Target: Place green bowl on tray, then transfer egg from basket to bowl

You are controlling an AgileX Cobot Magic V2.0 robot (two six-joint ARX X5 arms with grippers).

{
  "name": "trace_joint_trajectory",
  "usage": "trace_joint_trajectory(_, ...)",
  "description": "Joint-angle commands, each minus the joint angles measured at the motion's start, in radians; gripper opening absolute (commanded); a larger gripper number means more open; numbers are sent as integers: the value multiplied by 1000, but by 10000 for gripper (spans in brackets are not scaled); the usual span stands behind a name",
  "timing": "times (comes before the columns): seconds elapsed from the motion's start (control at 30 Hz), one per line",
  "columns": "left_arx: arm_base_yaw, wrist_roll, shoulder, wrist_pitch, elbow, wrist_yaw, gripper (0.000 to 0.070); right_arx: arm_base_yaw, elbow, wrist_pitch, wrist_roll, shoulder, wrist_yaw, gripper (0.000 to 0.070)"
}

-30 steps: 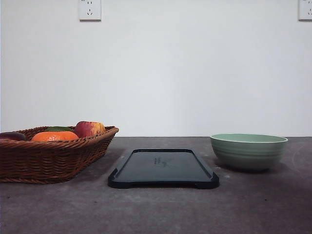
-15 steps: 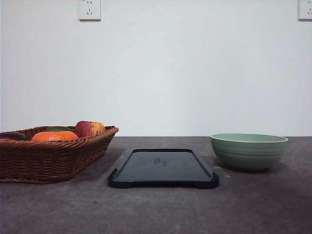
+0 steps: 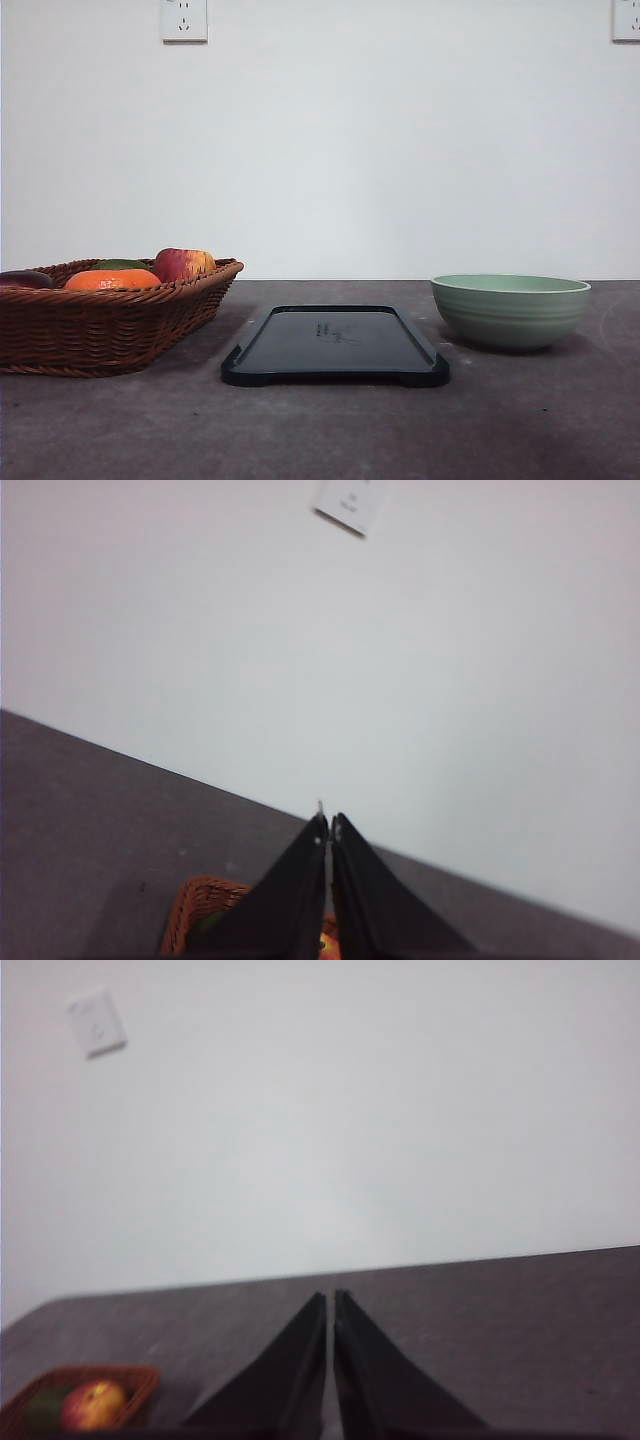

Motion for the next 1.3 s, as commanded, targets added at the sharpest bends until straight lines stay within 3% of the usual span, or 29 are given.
trace_joint_trajectory(0.0, 1, 112, 55, -26, 80, 30, 0, 1, 51, -14, -45, 53, -29, 5)
trace_joint_trajectory(0.3, 1, 241, 380, -230, 387, 265, 0, 6, 247, -185, -222, 292, -137, 5)
trace_joint_trajectory(0.5, -1, 407, 570, -420, 557, 366, 0, 42, 321, -354, -376, 387, -134, 5)
trace_joint_trajectory(0.73, -21, 667, 720, -655, 685, 385, 0, 86, 325, -451, -516, 436, -83, 5)
trace_joint_trajectory(0.9, -34, 679, 746, -668, 688, 385, 4, 99, 325, -465, -558, 440, -64, 26)
trace_joint_trajectory(0.97, -34, 679, 748, -667, 688, 385, 104, 99, 325, -464, -558, 440, -64, 123)
trace_joint_trajectory(1.1, -34, 678, 748, -666, 688, 385, 435, 99, 325, -463, -557, 440, -42, 362)
trace_joint_trajectory(1.27, -34, 661, 748, -665, 688, 385, 431, 99, 325, -469, -523, 442, 20, 378)
